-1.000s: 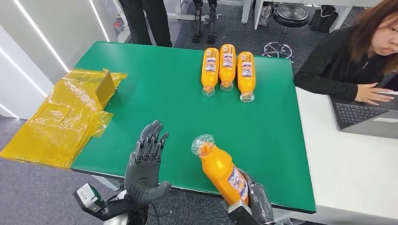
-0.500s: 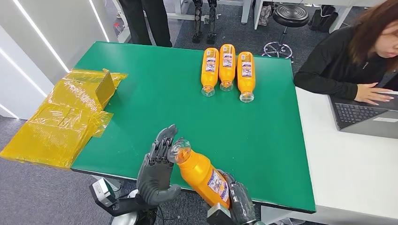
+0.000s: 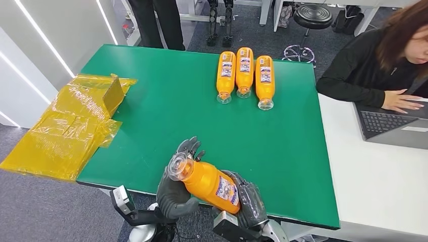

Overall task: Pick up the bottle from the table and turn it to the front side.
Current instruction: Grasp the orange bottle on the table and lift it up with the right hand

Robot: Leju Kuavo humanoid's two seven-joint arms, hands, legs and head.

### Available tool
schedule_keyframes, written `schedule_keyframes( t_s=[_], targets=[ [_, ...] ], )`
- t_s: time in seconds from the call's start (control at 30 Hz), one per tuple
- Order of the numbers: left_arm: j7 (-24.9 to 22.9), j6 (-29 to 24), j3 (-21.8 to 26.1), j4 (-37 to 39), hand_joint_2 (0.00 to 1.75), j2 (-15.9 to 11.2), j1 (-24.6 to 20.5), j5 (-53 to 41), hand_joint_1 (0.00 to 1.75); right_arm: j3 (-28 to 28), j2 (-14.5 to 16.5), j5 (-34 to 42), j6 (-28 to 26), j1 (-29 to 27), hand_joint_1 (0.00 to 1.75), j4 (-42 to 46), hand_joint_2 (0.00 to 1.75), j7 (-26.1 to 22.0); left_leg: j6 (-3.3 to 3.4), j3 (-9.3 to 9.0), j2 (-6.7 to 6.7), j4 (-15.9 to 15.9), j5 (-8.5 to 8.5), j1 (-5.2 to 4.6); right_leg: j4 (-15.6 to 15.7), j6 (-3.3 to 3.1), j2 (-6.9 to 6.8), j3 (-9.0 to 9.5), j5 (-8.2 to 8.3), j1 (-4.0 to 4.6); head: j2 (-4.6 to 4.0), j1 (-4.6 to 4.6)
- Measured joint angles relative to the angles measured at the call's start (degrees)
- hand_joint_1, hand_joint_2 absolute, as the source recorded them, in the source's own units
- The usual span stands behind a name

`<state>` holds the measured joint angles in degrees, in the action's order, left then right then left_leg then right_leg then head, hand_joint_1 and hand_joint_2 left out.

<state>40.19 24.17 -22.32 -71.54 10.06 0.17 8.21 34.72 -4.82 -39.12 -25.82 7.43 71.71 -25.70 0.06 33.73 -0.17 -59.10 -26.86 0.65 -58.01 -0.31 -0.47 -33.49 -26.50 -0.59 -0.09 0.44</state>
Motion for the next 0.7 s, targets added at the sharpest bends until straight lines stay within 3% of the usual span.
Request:
schedule_keyframes(
  t_s=[0.63,0.67,0.7],
  targets=[
    [-0.2,1.1,0.0,2.2,1.75,0.0,-0.5,1.9,0.00,1.7,0.8,1.9,-0.3,2.6,1.75,-3.8,1.75,-1.1,0.00,0.01,0.01,0.0,0.00,0.00,0.0,0.00,0.01,0.00,0.00,0.00,0.00,0.00],
    [-0.2,1.2,0.0,2.2,1.75,0.0,-0.6,2.0,0.18,2.0,1.0,2.5,-0.1,3.1,1.75,-4.3,1.75,-1.4,0.00,0.01,0.01,0.0,0.00,0.00,0.0,0.00,0.01,0.00,0.00,0.00,0.00,0.00],
    [-0.3,1.2,0.0,2.3,1.75,0.0,-0.7,2.2,0.62,2.3,1.2,3.3,0.0,3.7,1.75,-5.0,1.75,-1.8,0.00,0.01,0.01,0.0,0.00,0.00,0.0,0.00,0.01,0.00,0.00,0.00,0.00,0.00]
  ],
)
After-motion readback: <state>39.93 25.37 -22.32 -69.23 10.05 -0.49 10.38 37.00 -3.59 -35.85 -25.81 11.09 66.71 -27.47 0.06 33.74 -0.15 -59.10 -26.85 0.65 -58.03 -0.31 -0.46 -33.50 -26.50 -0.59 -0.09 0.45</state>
